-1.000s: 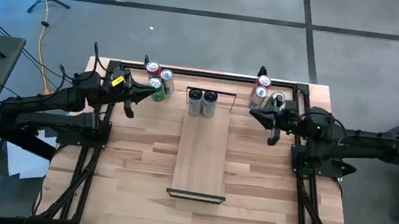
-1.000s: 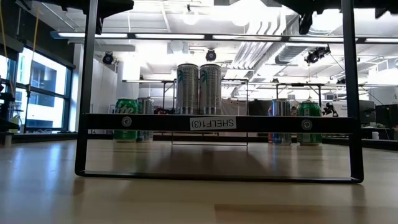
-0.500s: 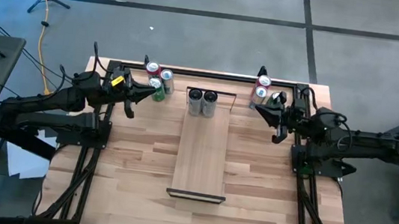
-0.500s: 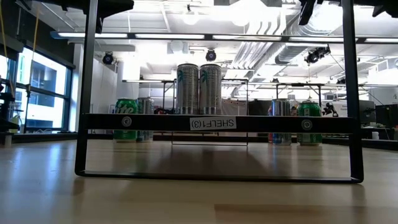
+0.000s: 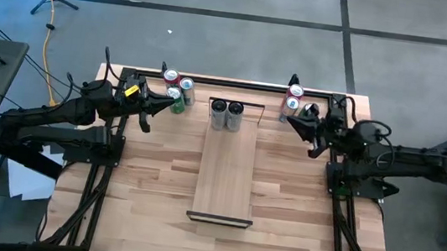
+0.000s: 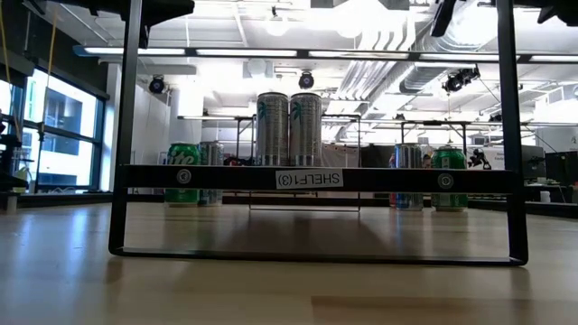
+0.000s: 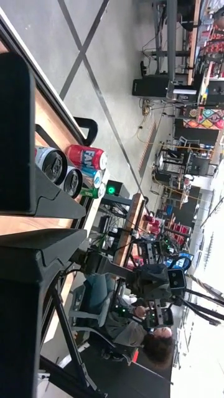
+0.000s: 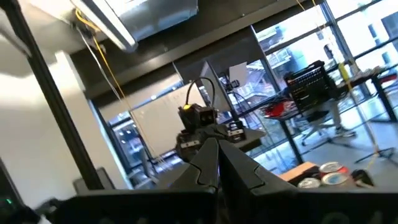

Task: Place canned beverage on shelf
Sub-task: Put the left red soda can on the shelf

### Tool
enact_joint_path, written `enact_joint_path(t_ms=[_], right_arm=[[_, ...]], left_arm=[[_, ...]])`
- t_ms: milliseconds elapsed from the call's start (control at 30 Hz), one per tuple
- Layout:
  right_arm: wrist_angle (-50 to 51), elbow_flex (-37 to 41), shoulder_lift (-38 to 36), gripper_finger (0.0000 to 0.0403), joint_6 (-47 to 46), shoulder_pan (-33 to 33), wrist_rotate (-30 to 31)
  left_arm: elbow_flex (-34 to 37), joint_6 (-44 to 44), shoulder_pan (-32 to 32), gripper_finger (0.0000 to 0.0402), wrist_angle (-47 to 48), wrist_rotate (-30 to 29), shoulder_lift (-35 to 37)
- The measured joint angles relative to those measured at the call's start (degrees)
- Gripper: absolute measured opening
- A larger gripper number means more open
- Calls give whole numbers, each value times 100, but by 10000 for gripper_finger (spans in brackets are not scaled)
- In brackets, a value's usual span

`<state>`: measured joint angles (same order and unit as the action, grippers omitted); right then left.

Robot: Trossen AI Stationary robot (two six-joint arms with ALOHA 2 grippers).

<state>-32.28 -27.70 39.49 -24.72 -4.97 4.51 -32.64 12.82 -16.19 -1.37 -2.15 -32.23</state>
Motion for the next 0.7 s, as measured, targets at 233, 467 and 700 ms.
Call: enact_joint_path(t_ms=[233, 467, 700], right_arm=[[-778, -12, 449, 0, -197, -2, 747], [-629, -757, 982, 0, 935, -2, 1149], [-41, -1358, 1218, 0, 1711, -2, 1156]], left_arm=[[0, -94, -2, 0, 0, 2, 0], [0, -96, -1, 0, 0, -9, 0], [0, -98, -2, 0, -22, -24, 0]])
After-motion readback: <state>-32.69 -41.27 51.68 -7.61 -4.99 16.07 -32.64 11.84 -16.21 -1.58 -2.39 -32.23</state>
